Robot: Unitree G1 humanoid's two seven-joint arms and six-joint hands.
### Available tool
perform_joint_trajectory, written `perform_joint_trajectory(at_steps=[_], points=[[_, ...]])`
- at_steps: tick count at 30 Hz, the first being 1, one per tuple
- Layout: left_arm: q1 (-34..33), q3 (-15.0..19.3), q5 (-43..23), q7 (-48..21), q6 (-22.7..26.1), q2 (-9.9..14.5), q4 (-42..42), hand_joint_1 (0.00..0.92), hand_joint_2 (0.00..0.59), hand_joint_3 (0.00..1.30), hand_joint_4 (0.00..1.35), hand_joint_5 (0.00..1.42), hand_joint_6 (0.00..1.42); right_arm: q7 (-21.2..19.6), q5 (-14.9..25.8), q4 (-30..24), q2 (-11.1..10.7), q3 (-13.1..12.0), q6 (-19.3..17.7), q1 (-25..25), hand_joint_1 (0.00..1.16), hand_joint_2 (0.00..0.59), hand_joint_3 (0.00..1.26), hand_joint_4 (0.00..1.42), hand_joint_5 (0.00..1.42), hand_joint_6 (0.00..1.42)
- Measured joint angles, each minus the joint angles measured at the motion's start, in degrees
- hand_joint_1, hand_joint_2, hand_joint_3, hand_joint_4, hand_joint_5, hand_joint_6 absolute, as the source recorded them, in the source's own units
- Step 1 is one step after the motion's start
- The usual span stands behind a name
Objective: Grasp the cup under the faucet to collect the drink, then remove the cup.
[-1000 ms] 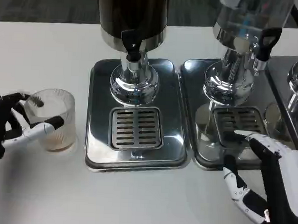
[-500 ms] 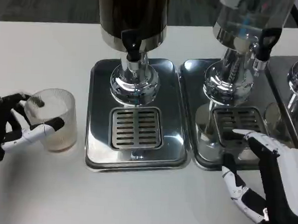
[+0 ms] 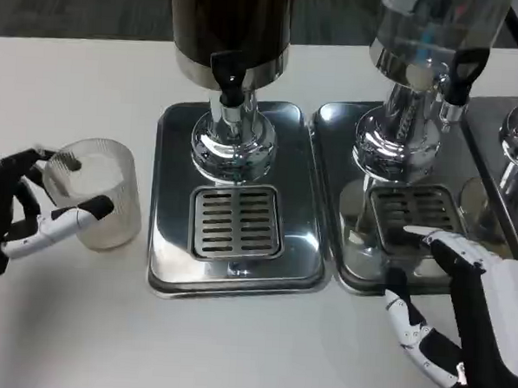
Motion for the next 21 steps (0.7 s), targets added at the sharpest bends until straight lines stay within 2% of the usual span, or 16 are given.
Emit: perform_joint_trajectory(at_steps=[9, 21], points=[[1.27, 0.22, 1.99, 0.12, -3.28, 0.11, -4.47, 0.386, 0.065, 0.65, 0.79, 1.07, 1.4, 0.0, 0.01, -0.72, 0.08, 0.4, 0.0, 0.32, 0.56, 0.469, 0.43, 0.35, 0.32, 0.31], [1.55, -0.55, 4.2, -0.34, -3.95, -1.19, -7.02, 0.388, 0.06, 0.65, 0.8, 1.07, 1.4, 0.0, -0.01, -1.13, 0.27, 0.6, 0.0, 0.42, 0.56, 0.469, 0.43, 0.35, 0.32, 0.31]])
